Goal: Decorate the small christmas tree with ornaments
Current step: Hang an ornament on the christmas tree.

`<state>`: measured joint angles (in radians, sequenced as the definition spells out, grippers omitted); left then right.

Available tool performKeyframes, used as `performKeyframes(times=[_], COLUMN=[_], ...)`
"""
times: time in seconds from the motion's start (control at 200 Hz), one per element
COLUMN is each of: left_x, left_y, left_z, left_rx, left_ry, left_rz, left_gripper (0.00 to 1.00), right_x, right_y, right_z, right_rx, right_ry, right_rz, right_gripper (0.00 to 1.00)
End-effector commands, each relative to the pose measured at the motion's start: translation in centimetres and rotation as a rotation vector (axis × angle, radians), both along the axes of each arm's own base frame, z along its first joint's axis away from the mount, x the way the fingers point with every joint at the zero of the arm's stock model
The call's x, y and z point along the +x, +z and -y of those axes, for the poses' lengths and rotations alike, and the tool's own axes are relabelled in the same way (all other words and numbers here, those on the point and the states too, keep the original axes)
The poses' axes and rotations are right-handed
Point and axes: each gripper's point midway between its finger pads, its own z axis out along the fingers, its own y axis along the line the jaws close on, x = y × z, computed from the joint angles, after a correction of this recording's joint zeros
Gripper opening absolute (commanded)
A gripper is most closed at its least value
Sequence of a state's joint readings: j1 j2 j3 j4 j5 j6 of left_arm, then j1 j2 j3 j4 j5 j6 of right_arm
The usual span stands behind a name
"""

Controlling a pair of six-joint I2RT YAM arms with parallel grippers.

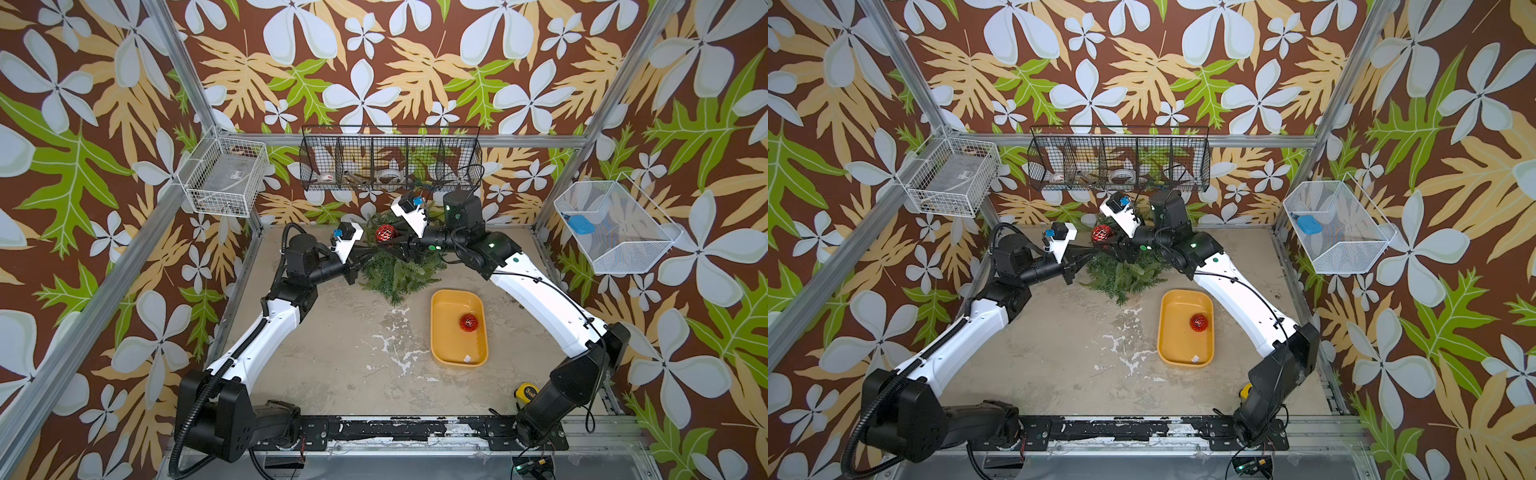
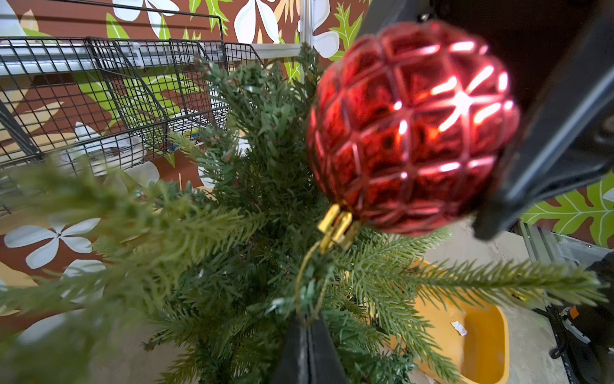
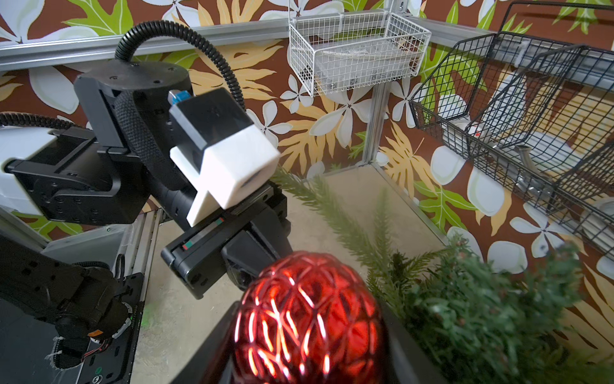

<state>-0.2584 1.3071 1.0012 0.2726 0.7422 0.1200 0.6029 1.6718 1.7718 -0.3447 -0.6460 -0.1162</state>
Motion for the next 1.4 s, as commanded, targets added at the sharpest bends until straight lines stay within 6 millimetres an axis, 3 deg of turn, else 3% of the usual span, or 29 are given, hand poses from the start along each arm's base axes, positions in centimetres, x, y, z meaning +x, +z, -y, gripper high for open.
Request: performKeyframes(times=[0.0,0.485,1.091,1.396], left_x=[-0.1,-0.4,-0.9,-0.7], left_y=[0.3,0.7,1.4,1.0], left_z=[0.2,0.2,-0.6,-0.7], left_rx=[-0.010,-0.019,-0.006,0.013], left_ry=[-0.017,-0.029,-0.002,0.012], left_rz=[-0.004,0.000,0.023,0.008], left_gripper=[0.00,0.00,0.00,0.00], right_x=[0.1,-0.2,0.2,0.3], right_y=[0.6,0.2,1.8,1.7], right_z=[-0.1,-1.4,-0.1,-0.3], right_rx=[0.007,-0.008,-0.010,-0.010], right_ry=[-0.003,0.026,-0.055,-0.050], right_rz=[0.016,0.006,0.051,0.037], right_gripper=[0.43,0.42,0.42,0.42])
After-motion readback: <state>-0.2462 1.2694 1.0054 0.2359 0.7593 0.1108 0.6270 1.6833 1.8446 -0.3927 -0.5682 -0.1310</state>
